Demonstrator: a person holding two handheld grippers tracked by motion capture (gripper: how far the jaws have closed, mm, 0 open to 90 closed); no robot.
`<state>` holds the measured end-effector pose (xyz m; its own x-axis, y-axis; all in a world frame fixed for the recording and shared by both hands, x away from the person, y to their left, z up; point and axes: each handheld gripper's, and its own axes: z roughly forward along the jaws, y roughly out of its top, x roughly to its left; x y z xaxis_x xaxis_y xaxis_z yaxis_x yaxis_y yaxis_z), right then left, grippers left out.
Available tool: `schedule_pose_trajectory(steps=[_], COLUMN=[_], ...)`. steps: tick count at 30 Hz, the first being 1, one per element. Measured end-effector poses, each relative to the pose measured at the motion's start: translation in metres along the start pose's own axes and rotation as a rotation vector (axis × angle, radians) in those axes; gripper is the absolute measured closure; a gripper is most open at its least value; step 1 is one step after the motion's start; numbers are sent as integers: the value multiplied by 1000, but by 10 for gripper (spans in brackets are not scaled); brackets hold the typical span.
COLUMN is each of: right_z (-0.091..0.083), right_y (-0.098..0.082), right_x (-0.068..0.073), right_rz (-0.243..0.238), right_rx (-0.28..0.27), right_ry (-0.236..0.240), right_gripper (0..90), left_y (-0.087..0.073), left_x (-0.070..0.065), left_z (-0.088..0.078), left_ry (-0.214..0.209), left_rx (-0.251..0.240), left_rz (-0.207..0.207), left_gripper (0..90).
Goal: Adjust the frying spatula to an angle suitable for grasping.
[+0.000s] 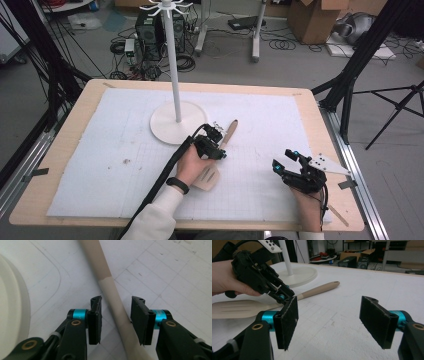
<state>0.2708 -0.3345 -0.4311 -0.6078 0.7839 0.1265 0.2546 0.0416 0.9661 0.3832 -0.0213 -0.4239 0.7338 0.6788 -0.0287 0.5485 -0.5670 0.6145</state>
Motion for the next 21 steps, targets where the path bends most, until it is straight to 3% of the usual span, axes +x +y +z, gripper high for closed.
schedule_pose_trajectory(steps=[9, 18, 21], right_z=[2, 2, 2], right_y=[0, 0, 0], right_x=[0, 0, 0], right_rz=[-1, -1, 2], right_rx=[3, 7, 7], right_ry=[0, 3, 1], right_gripper=[304, 303, 304], left_y=[3, 3, 3], left_x=[-9, -6, -4], left_z=[0, 0, -1], left_ry=[44, 26, -3], left_rx=[25, 30, 31], left_rz=[-4, -43, -63], left_gripper=[704, 727, 755])
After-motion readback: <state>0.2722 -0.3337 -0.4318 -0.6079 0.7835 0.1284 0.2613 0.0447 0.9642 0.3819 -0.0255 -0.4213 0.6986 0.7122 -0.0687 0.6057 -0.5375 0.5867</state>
